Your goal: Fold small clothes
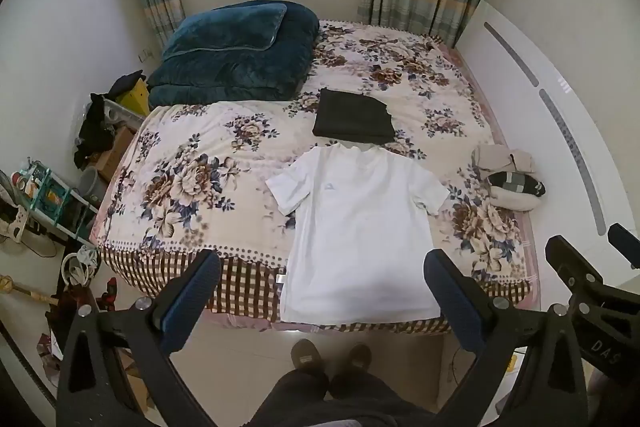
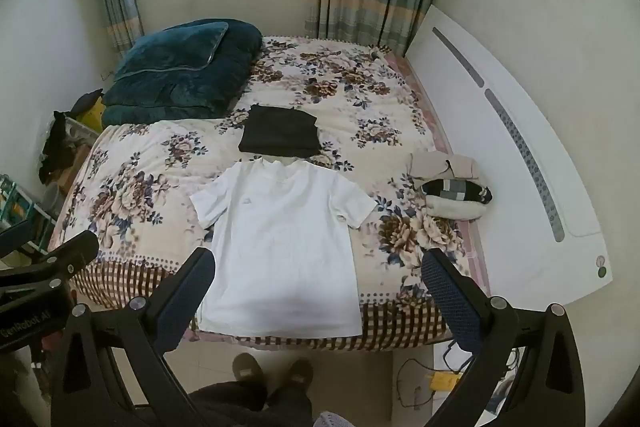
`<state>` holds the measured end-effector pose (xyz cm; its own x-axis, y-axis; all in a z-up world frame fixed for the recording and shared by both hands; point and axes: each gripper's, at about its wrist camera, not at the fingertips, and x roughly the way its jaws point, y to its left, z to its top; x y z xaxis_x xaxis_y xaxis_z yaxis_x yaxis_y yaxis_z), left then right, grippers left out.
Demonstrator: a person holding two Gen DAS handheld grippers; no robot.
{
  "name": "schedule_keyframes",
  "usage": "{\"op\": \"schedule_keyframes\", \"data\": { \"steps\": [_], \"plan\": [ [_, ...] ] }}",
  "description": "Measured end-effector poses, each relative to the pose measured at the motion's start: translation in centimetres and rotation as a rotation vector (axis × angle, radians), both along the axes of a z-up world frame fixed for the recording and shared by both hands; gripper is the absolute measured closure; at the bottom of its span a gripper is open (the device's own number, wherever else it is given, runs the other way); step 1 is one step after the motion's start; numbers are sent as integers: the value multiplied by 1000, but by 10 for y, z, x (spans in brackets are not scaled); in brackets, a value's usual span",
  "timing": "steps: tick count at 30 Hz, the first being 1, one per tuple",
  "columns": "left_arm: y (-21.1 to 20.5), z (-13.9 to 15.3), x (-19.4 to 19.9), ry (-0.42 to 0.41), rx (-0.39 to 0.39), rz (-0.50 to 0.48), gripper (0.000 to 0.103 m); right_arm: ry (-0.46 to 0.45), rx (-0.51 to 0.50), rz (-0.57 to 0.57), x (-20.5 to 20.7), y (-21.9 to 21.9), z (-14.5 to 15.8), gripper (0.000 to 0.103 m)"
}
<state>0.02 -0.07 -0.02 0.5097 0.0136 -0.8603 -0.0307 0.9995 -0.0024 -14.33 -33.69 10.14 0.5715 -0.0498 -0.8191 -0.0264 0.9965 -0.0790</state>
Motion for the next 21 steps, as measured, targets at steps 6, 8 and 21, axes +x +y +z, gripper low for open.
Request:
{"op": "schedule_keyframes", "data": {
  "steps": [6,8,21],
  "plan": [
    [0,0,0,-3,-11,1,0,-8,12,-2,0,0,1,0],
    [0,-1,1,-4,-12,1,0,-7,15,-3,0,0,2,0],
    [4,14,-1,-18,-15,1,0,-17,16,2,1,1,6,0]
  ]
}}
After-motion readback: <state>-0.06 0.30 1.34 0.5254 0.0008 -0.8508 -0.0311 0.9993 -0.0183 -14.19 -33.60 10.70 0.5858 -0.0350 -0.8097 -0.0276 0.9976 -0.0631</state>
